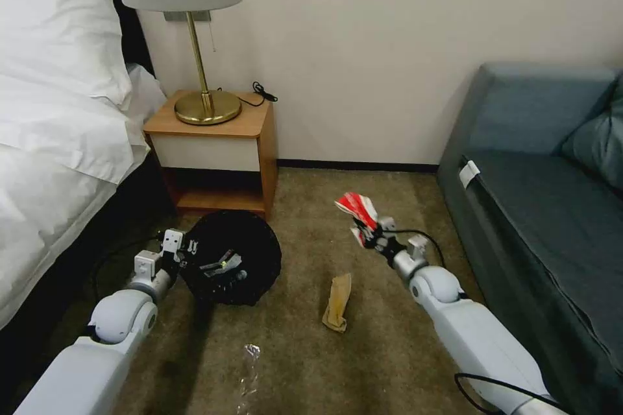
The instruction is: Pick up the trash bin, then pick up the garbage on the floor and place it into the trash bin.
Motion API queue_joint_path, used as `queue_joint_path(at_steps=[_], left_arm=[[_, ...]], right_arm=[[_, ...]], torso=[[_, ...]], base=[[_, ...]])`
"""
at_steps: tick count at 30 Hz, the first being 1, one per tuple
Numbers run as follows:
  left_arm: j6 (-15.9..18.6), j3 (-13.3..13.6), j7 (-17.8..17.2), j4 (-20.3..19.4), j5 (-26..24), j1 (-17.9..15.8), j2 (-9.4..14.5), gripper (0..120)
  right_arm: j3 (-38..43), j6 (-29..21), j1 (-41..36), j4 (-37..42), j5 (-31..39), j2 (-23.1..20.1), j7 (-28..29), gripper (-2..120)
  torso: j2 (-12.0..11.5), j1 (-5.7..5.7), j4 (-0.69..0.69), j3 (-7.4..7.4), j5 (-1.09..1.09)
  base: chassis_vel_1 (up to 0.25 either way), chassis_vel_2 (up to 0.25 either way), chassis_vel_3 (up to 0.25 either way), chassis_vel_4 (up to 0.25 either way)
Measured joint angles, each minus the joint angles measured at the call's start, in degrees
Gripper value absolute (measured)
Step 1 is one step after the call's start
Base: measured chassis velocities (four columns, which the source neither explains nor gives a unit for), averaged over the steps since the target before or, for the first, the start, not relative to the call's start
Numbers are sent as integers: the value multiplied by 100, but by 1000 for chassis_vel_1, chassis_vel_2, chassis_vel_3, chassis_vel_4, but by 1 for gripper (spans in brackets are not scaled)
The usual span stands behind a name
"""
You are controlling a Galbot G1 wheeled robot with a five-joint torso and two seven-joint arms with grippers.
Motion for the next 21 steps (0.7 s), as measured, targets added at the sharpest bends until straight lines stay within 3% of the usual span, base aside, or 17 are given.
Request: queue_joint_path(at_steps=[7, 21], left_arm=[[47, 29, -19, -37, -97, -80, 73, 4], [83, 34, -45, -184, -172, -62, 134, 4]], right_arm=[[-814, -201, 226, 385, 240, 411, 273, 2], [-1526, -108, 432, 234, 243, 954, 445, 2]], torso=[[0, -1, 2, 0, 0], [0, -1, 1, 0, 0]], base=[[0, 0, 0, 0], [0, 0, 0, 0]])
